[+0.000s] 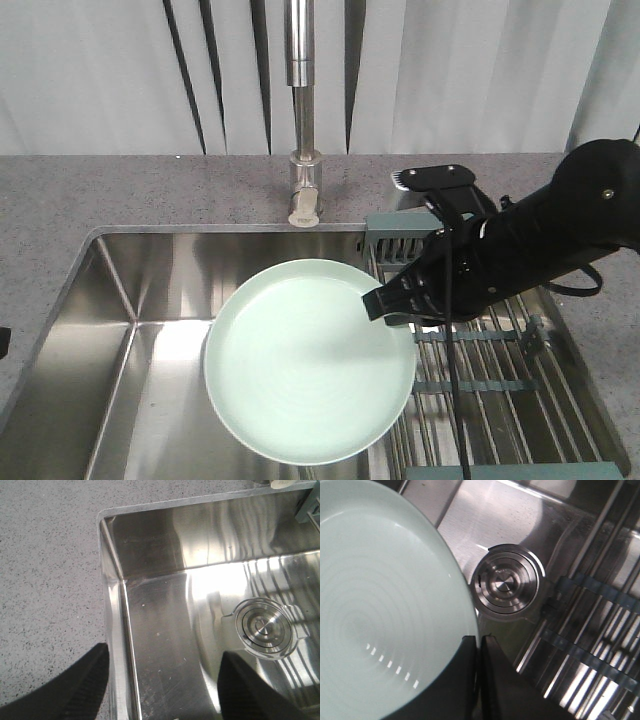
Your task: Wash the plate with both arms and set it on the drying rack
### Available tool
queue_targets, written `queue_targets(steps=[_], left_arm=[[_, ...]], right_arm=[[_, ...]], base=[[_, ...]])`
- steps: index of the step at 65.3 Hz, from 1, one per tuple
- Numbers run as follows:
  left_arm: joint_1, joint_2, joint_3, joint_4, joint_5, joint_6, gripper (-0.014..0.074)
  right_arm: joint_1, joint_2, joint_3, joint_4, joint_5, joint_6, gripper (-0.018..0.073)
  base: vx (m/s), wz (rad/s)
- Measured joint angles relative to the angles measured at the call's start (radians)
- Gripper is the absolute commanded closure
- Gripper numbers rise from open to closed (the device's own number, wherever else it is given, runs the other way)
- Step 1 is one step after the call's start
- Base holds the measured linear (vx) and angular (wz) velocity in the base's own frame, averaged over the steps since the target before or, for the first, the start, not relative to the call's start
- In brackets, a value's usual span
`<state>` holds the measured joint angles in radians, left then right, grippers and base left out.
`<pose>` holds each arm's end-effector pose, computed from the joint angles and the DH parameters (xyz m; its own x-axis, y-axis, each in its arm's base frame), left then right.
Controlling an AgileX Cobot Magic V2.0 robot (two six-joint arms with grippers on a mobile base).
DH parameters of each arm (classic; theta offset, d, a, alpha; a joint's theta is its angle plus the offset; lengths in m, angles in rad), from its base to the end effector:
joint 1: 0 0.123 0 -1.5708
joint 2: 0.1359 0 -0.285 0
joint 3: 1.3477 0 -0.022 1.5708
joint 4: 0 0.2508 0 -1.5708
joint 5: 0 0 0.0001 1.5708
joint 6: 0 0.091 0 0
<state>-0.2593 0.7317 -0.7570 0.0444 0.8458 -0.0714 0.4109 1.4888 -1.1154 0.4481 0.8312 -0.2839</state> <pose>0.1264 -0.0304 0.3295 -0.6558 0.1306 -0.7436 0.2051 0.9787 -0.0090 0.2669 0.1481 0.2824 -0.8172 -0.3256 -0.4756 -0.4966 0.8166 0.2942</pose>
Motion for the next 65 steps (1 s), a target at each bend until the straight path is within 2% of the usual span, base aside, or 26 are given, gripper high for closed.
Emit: queue_targets(steps=[13, 32, 45, 65], left_arm=[[0.000, 0.000, 0.000, 0.000, 0.000, 0.000, 0.0157], [0.000, 0.000, 0.000, 0.000, 0.000, 0.000, 0.0157], [0.000, 0.000, 0.000, 0.000, 0.000, 0.000, 0.0157], [0.000, 0.000, 0.000, 0.000, 0.000, 0.000, 0.0157]], right_arm=[[0.078, 0.011, -0.019, 0.005, -0.038, 0.040, 0.0564], [0.113, 0.143, -0.185, -0.005, -0.026, 0.053, 0.0564], [0.099, 0.242, -0.309, -0.016, 0.008, 0.042, 0.0564], [0.005, 0.326, -0.470, -0.019, 0.056, -0.001, 0.0564]], base=[[0.00, 0.00], [0.00, 0.00], [0.00, 0.00], [0.00, 0.00]])
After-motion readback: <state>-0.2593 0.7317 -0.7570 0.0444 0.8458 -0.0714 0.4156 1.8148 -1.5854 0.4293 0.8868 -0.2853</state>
